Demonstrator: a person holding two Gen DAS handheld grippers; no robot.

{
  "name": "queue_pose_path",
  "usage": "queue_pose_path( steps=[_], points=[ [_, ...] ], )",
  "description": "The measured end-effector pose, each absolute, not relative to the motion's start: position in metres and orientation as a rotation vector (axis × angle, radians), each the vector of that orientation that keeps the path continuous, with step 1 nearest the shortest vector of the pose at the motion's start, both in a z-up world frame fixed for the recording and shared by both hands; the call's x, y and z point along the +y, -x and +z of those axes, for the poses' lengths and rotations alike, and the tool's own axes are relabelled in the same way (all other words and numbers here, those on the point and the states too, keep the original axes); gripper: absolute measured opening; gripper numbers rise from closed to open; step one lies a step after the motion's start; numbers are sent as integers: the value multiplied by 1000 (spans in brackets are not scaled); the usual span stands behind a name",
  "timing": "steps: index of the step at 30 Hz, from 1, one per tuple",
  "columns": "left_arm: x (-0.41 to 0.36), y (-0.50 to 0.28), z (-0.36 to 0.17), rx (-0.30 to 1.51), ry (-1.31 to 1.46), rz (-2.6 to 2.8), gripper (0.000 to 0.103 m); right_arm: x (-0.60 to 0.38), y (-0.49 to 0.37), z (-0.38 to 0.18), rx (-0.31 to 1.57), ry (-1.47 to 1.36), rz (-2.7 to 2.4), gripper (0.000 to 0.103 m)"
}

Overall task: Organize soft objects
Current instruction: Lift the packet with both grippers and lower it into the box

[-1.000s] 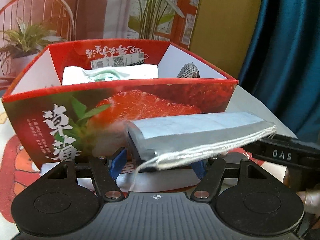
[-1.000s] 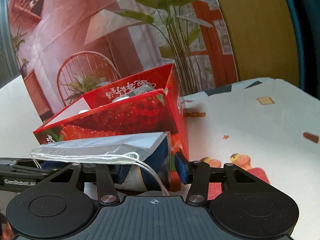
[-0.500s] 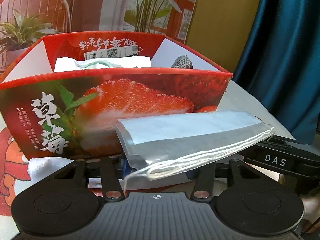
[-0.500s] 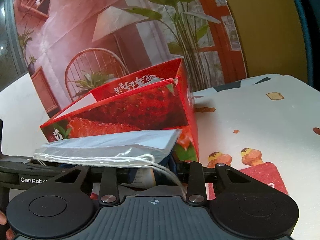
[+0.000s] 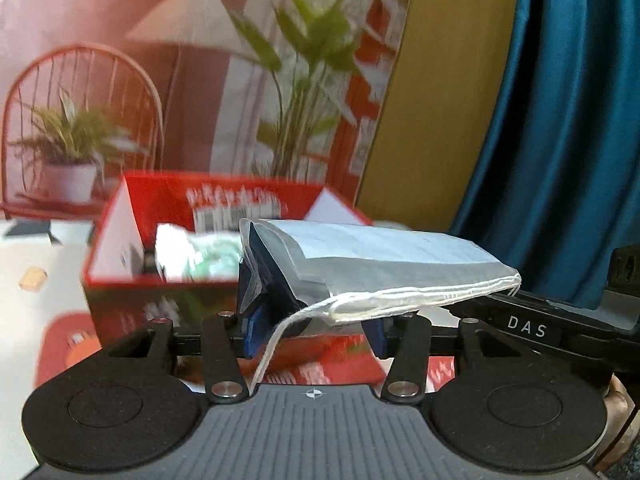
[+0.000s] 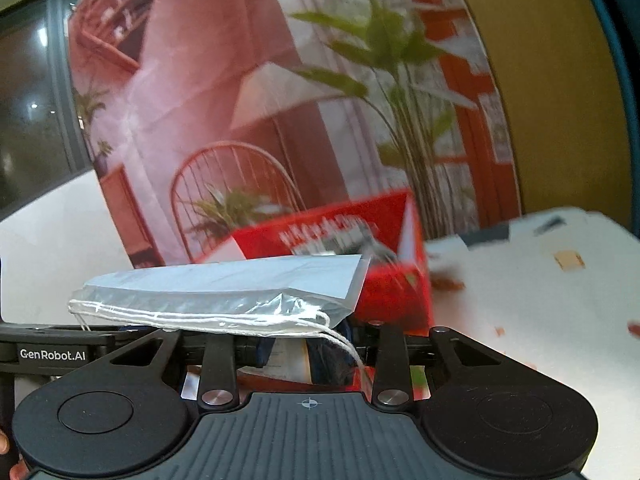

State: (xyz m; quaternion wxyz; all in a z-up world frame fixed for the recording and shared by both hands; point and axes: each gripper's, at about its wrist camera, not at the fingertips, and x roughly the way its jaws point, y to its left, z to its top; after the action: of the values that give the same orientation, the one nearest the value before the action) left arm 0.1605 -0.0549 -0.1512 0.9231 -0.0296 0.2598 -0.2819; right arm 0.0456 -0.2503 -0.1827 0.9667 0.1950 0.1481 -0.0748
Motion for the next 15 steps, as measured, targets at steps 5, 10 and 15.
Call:
queue_pose_path(
  steps=[5,10,15],
  points=[
    [-41,-175,-119,484,92,-560,52,-250,-72,-142,281,-365,-105,30],
    [-33,-205,-103,508,111,-543,53,-258,-116,-112,309,-377,-62,30],
    [-36,-243,-105,579,63,-534,54,-271,-165,-110,371,-468,-78,31]
  ],
)
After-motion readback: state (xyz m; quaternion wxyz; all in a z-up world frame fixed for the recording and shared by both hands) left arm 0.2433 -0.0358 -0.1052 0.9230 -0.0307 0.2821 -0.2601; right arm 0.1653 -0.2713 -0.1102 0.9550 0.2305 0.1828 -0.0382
